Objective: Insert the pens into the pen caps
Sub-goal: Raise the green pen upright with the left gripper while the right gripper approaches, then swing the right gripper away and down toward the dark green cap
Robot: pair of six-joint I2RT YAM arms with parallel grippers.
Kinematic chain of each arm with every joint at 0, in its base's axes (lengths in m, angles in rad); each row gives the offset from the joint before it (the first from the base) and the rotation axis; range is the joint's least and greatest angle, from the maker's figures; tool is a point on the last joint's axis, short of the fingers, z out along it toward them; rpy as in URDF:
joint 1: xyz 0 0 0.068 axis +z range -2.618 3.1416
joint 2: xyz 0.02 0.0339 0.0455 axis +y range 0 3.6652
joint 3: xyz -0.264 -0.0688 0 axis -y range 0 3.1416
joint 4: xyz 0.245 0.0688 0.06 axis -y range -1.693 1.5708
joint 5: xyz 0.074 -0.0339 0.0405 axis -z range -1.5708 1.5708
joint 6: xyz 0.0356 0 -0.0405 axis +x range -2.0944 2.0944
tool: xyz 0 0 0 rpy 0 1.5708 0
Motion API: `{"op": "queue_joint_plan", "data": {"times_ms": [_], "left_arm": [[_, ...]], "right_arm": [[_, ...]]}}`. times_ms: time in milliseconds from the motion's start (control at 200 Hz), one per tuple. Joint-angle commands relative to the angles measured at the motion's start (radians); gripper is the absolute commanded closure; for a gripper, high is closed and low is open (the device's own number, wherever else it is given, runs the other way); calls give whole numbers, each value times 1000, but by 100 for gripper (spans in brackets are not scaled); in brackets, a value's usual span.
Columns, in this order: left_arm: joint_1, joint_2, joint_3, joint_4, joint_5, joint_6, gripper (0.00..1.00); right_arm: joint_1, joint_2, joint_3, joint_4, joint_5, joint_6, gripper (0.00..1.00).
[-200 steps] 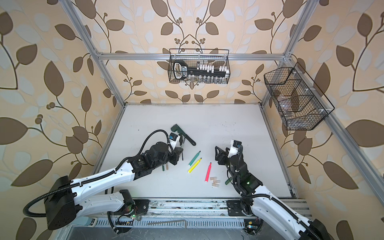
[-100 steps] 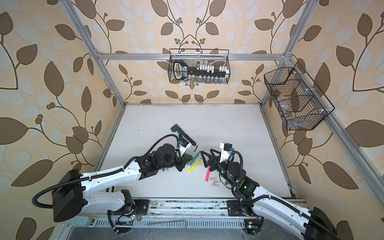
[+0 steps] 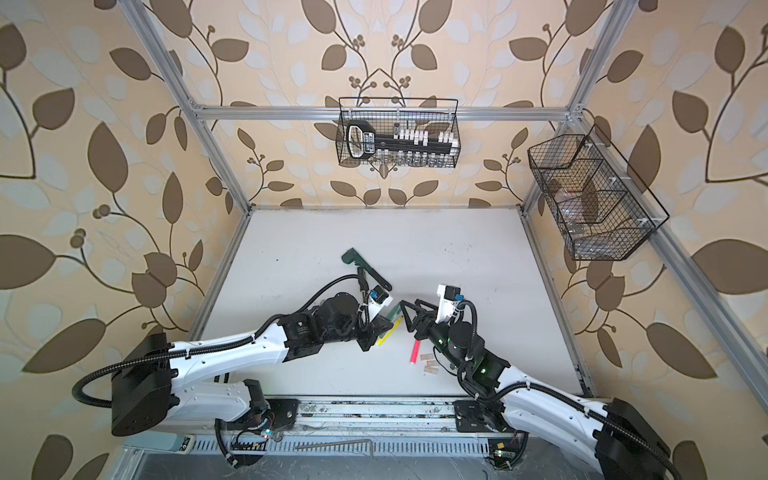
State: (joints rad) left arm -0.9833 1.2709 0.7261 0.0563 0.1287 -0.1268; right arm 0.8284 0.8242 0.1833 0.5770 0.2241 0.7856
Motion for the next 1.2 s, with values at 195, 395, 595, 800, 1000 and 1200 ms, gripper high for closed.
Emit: {"op": "queue_joint_plan", "data": {"times_ms": [195, 395, 595, 800, 1000, 1200], "left_arm": [[-13, -15, 35, 22, 22, 36, 100], [-15, -9, 38, 20, 31, 38, 100], [-15, 0, 41, 23, 30, 37, 99], [-15, -2, 35, 30, 23, 35, 80], [-15, -2, 32, 34, 26, 33, 75], [-15, 1, 30, 39, 30, 35, 75]], "right_arm": [[46, 147, 70, 49, 24, 27, 71], [57, 172, 79, 55, 36, 40, 93], [64, 191, 72, 83, 35, 72, 100], [84, 188, 43, 148, 30, 123, 100], [132, 153, 26, 163, 80, 134, 100], [138, 113, -14, 185, 103, 161, 100]]}}
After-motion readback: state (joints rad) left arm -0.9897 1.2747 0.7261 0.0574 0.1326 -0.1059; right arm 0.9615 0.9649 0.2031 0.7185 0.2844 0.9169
